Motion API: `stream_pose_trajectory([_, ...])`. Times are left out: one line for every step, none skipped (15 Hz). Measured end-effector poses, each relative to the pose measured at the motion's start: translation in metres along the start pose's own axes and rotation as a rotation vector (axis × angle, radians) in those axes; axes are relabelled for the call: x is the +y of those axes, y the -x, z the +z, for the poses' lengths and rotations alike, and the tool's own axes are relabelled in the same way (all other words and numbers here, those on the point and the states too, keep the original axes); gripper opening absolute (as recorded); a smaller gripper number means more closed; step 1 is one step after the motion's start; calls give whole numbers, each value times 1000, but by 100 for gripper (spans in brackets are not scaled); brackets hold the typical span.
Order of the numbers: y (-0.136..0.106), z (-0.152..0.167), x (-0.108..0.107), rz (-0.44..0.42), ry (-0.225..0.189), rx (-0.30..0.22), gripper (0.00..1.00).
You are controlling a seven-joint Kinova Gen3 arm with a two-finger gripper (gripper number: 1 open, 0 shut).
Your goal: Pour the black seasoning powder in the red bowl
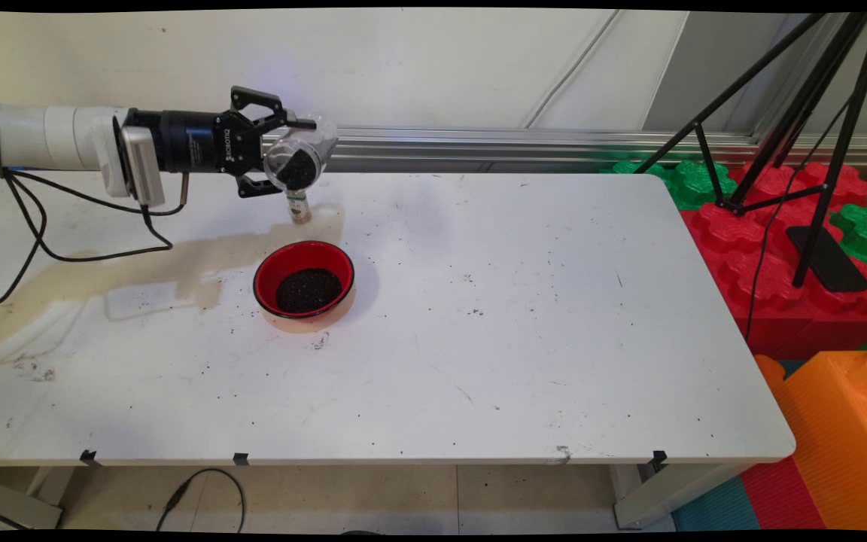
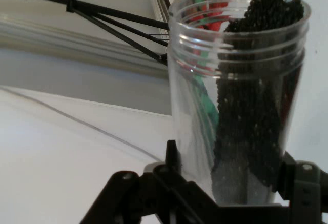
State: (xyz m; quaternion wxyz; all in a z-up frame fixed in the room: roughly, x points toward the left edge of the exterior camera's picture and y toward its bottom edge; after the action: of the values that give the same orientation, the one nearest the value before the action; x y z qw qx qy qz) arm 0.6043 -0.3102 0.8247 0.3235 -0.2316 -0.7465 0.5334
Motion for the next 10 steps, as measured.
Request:
stream_pose_trajectory([-2,0,-2,-37,-2,3,0])
stream_pose_trajectory([-4,0,-5,-79,-4,6,0])
stream_pose_trajectory([-6,-1,-7,-113,-5,9,0])
stream_pose_trajectory([-8,-1,-9,-153,-5,12,0])
stream_pose_trajectory([-10,-1,-11,-187,-6,15,0])
stream_pose_trajectory([-12,0,-13,-220,-6,18,0])
stream_pose_trajectory([-14,0,-15,-258,-7,22,0])
stream_pose_trajectory([-16,0,-17,-296,-7,26,0])
stream_pose_trajectory([-18,0,-18,-328,-7,29,0])
stream_pose_trajectory([-21,1,-20,-365,-6,32,0])
